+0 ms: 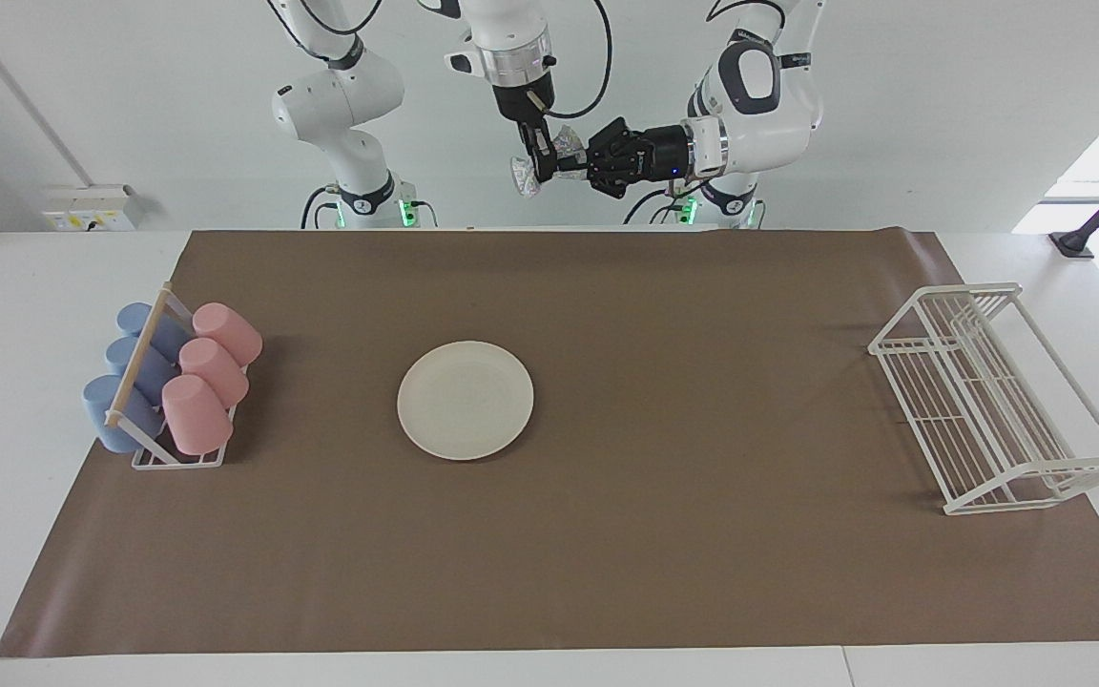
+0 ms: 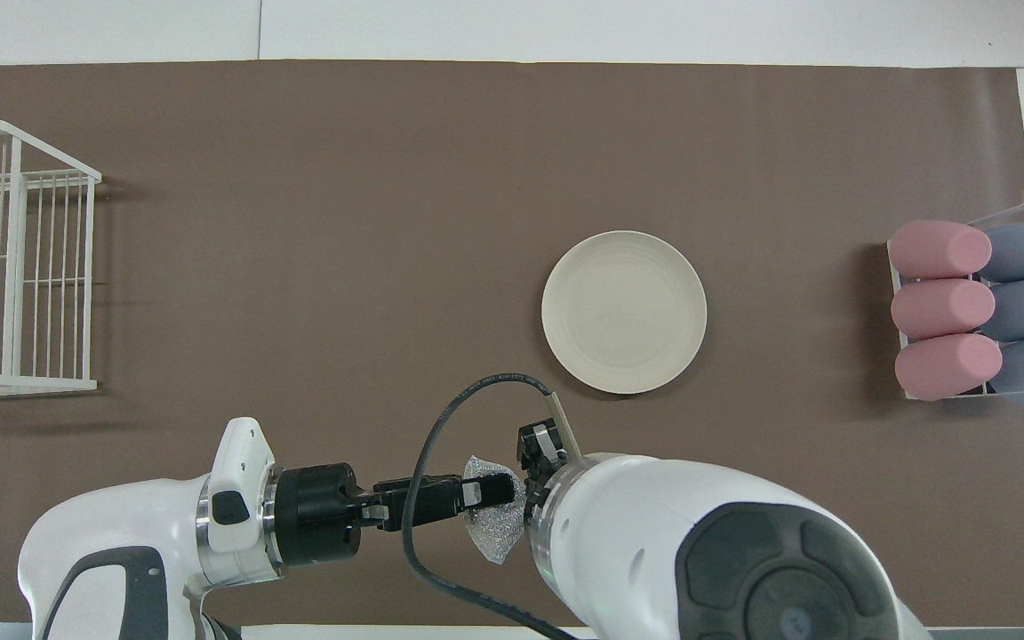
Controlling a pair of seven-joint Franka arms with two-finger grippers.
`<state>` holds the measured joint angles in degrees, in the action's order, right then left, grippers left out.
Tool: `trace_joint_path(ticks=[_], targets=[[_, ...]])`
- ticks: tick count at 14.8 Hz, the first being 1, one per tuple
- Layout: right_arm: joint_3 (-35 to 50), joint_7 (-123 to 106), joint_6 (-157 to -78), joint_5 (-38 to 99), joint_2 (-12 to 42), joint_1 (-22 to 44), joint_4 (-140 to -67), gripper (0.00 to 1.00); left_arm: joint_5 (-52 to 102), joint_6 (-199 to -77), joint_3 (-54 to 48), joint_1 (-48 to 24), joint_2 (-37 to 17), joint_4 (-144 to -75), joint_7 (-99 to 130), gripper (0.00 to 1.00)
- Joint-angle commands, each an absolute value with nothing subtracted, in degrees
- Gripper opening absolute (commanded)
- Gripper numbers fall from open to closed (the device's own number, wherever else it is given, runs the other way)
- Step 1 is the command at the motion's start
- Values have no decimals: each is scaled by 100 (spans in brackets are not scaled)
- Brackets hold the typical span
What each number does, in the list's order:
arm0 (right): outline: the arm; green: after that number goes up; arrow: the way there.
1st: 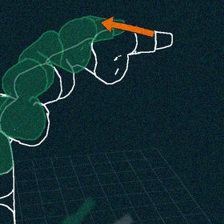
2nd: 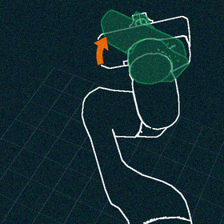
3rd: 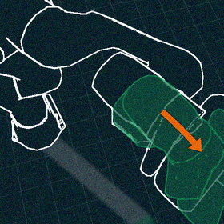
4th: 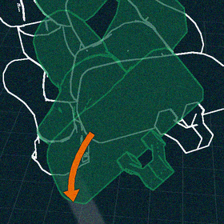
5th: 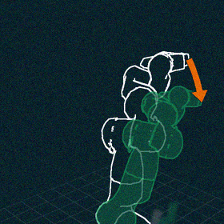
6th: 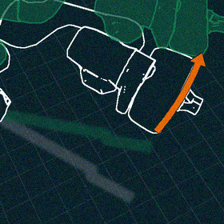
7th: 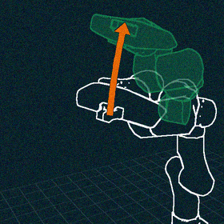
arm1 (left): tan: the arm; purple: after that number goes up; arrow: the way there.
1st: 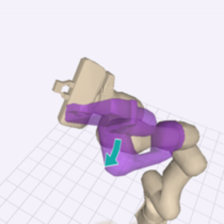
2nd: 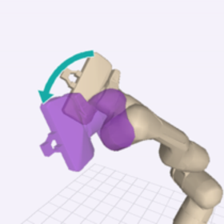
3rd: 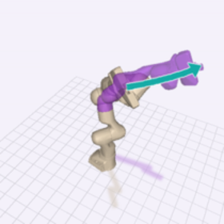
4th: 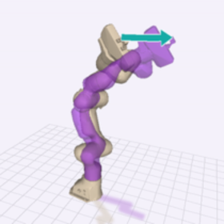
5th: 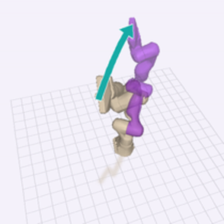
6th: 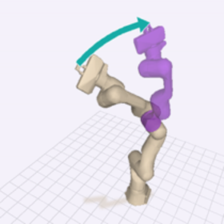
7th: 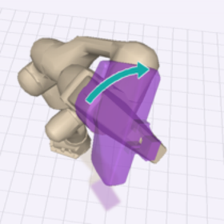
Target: Wipe plate with sponge
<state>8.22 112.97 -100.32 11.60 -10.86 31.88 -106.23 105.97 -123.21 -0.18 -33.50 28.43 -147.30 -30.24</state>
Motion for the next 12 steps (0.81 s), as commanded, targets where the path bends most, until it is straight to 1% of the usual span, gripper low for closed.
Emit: trace_joint_path(ticks=[1,4,6,8,10,12], targets=[[853,11127,-10002,1266,-1248,3146,-10793,0,10670,-12384,-9,-3305,3006,-14783,-2577,100],[835,10716,-10220,1178,-1266,2972,-10959,0,10661,-12410,-9,-3305,3023,-14783,-2549,100],[844,10286,-10641,1186,-1240,2621,-11100,0,10652,-12419,-9,-3305,3023,-14783,-2531,100],[852,9977,-10871,1195,-1126,2339,-11179,0,10644,-12436,-9,-3305,3023,-14783,-2479,100],[844,9573,-11658,1195,-915,2154,-11617,0,10626,-12454,-9,-3296,3023,-14783,-2408,100],[853,9510,-12529,1195,-337,2188,-11794,0,10617,-12655,-9,-3305,3023,-14783,-2356,100]])
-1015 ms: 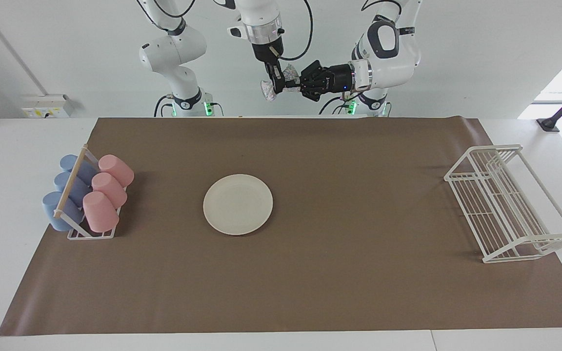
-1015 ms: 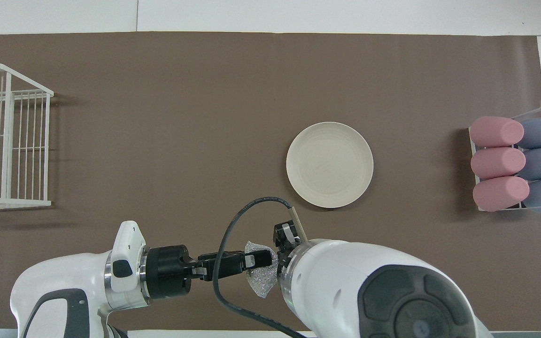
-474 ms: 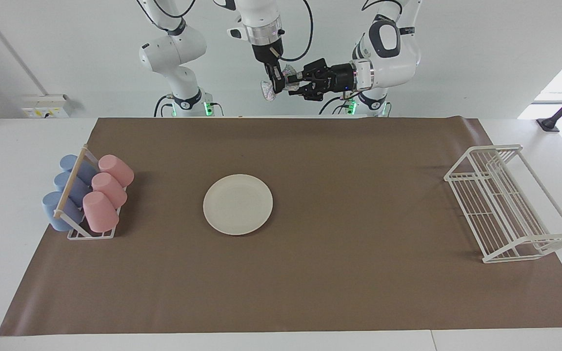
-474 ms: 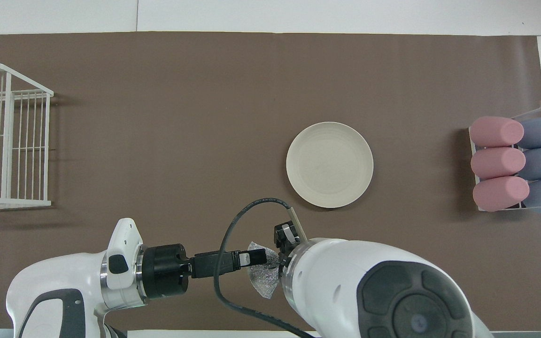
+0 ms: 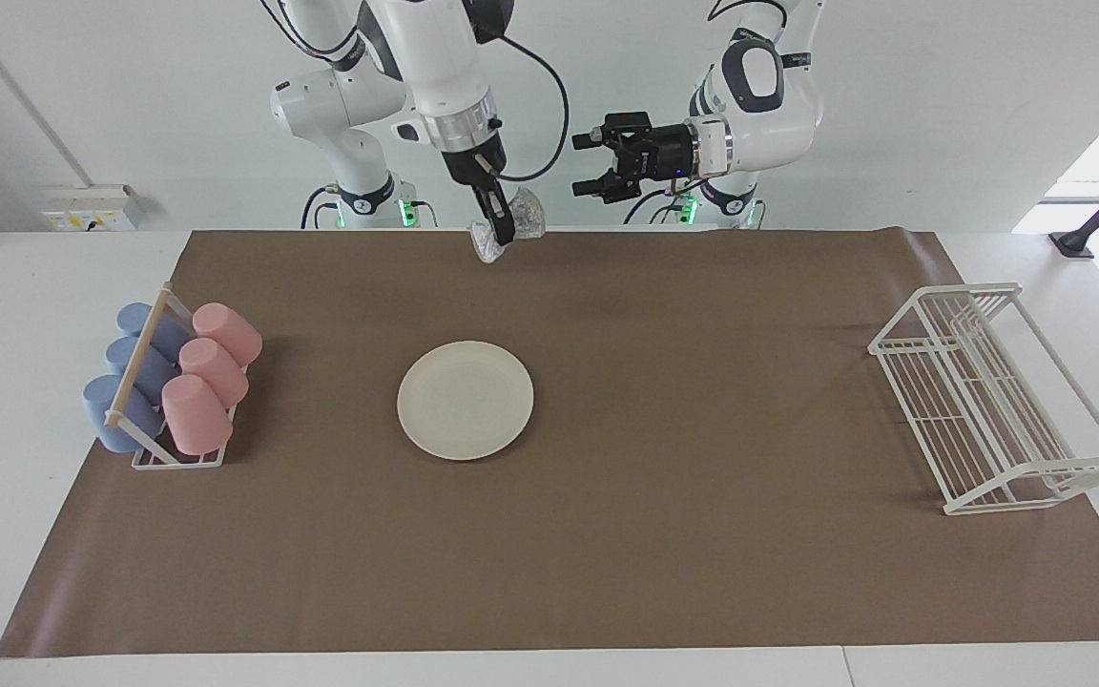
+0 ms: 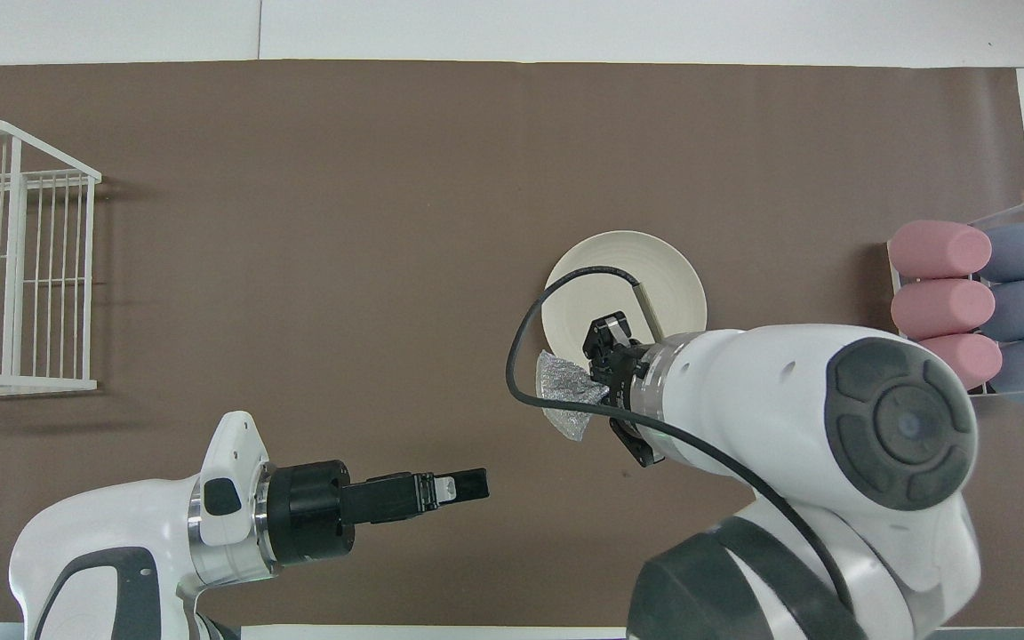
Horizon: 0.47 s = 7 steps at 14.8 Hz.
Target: Wipe plate with sponge
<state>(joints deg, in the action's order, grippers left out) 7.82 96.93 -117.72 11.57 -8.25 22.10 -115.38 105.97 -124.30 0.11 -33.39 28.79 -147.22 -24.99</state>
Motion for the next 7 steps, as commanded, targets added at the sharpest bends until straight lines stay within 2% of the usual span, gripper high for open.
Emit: trace_joint_path(ticks=[1,3,7], targets=[[853,9440,-12881,1187,-73,2154,-11943,0,10617,-12795,-35,-3305,3015,-14783,-2338,100],[844,8880,-13742,1195,297,2005,-12198,0,10591,-13120,-70,-3348,2997,-14792,-2259,100],[844,8018,-14728,1195,806,1618,-12612,0,10415,-13676,-211,-3384,2971,-14827,-2110,100]])
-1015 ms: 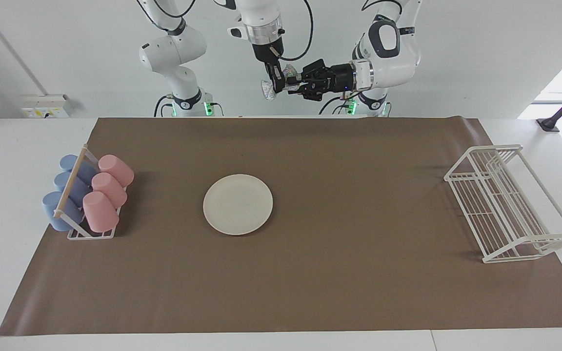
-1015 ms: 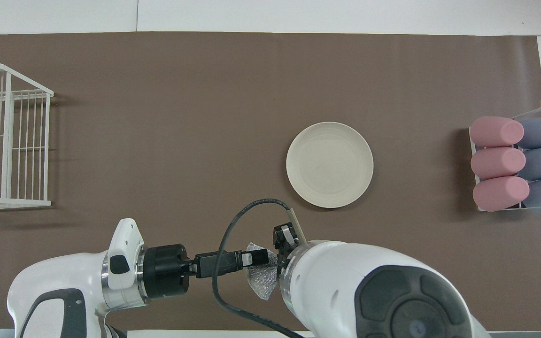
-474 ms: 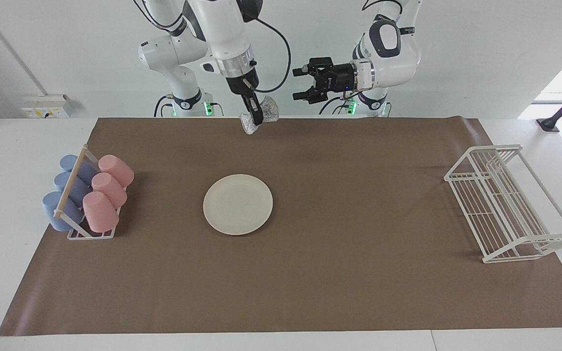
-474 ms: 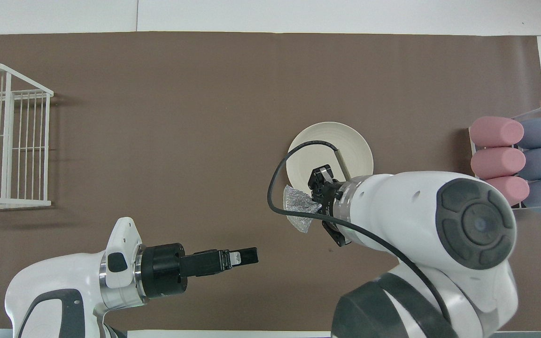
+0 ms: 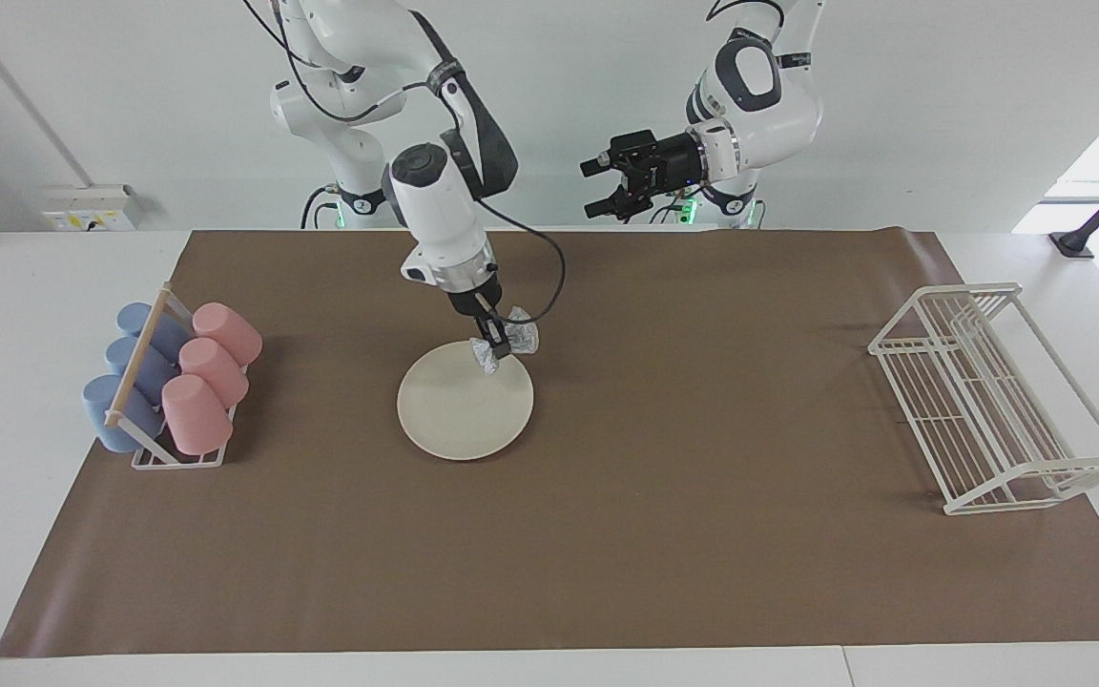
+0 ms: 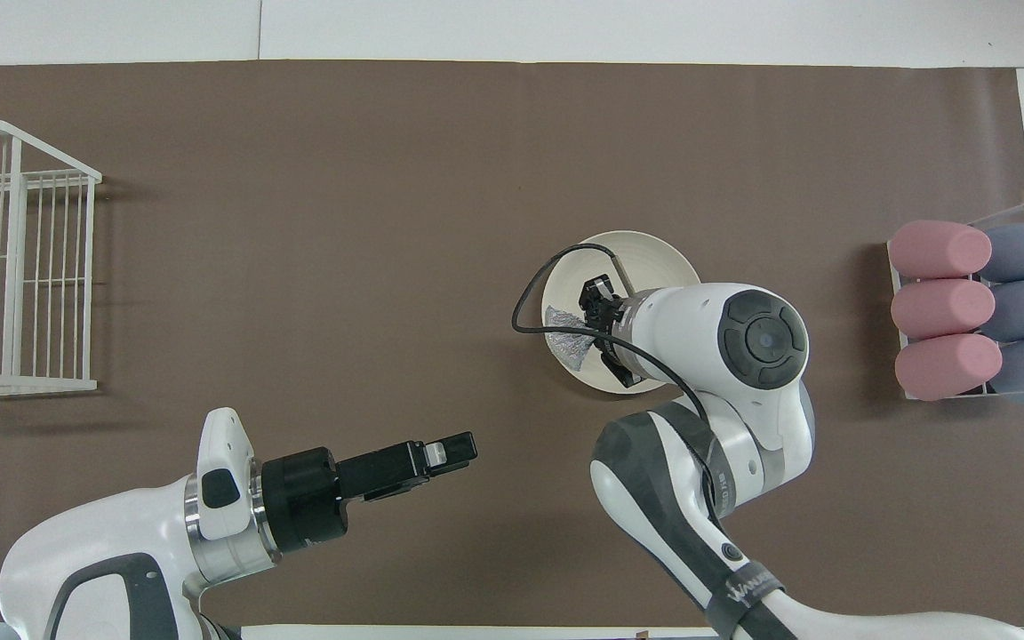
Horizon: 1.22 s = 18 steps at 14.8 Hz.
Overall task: Wipe plate with sponge
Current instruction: 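Rub the sponge across the plate surface with the right gripper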
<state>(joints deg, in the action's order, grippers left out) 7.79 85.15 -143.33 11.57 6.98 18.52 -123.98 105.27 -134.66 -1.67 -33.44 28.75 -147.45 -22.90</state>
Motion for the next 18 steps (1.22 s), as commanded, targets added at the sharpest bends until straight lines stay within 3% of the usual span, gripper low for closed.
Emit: trace_joint_path(ticks=[1,3,7,13,18], targets=[[844,7972,-14957,1195,1044,1582,-12612,0,10354,-13658,-220,-3384,2945,-14792,-2092,100],[853,7998,-15327,1195,1326,1634,-12612,0,10213,-13396,-211,-3349,2927,-14731,-2083,100],[844,7859,-15346,1204,1459,1618,-12656,0,10099,-12588,-54,-3287,3023,-14722,-2022,100],[844,6549,-15346,1204,1503,967,-12735,0,8596,-10566,255,-2111,2909,-14282,-1222,100],[844,6618,-15346,1204,1503,1037,-12735,0,7325,-9863,255,-1504,2883,-14159,-1248,100]])
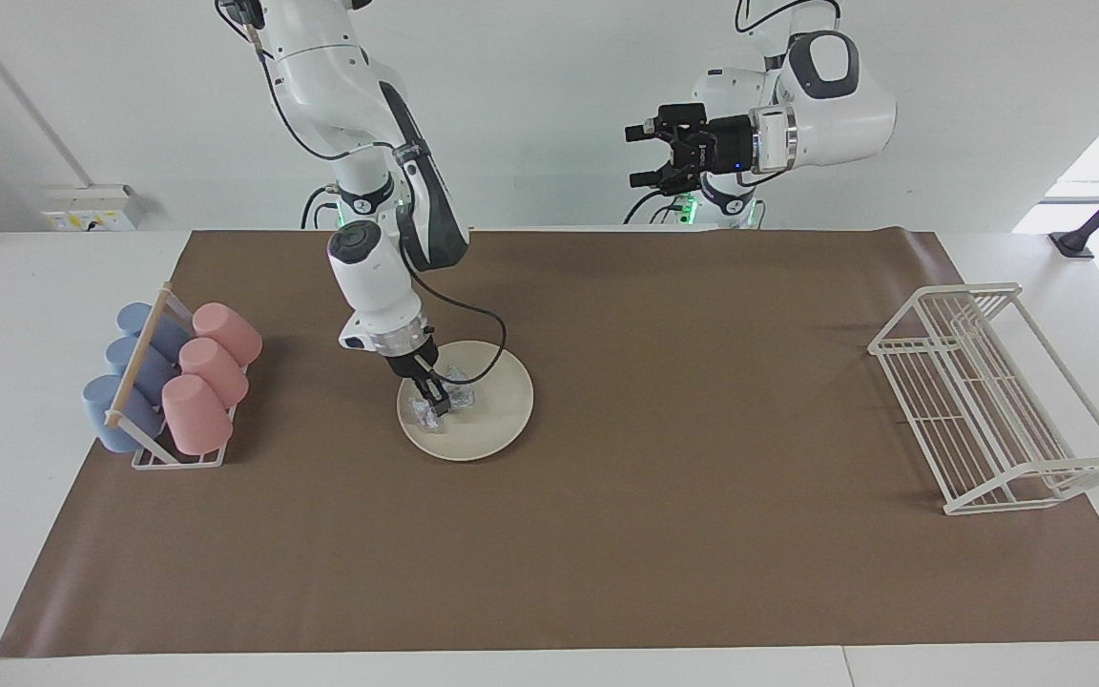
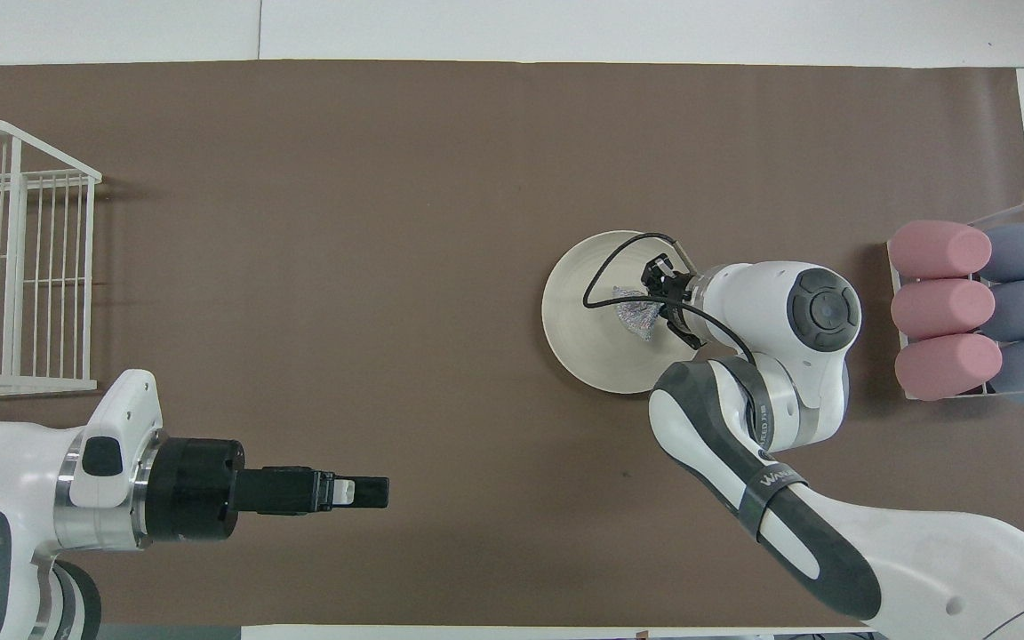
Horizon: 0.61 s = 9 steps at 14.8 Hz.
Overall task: Wipe plate with sponge
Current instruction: 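Rub the sponge across the plate surface with the right gripper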
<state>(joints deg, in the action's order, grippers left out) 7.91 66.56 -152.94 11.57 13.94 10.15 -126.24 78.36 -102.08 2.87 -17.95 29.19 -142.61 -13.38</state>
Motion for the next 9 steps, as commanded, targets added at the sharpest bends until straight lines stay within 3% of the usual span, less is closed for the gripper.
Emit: trace_joint_path(ticks=[1,6,9], targets=[[852,6731,-15354,1204,1503,1089,-12796,0,6973,-9757,255,-1425,2883,-14142,-1257,100],[853,7943,-15616,1248,1591,1783,-12788,0,5197,-9799,255,-1292,2654,-13904,-1178,100],[844,8113,-15767,1257,1635,1863,-12788,0,4065,-9975,246,-1283,2602,-13826,-1169,100]])
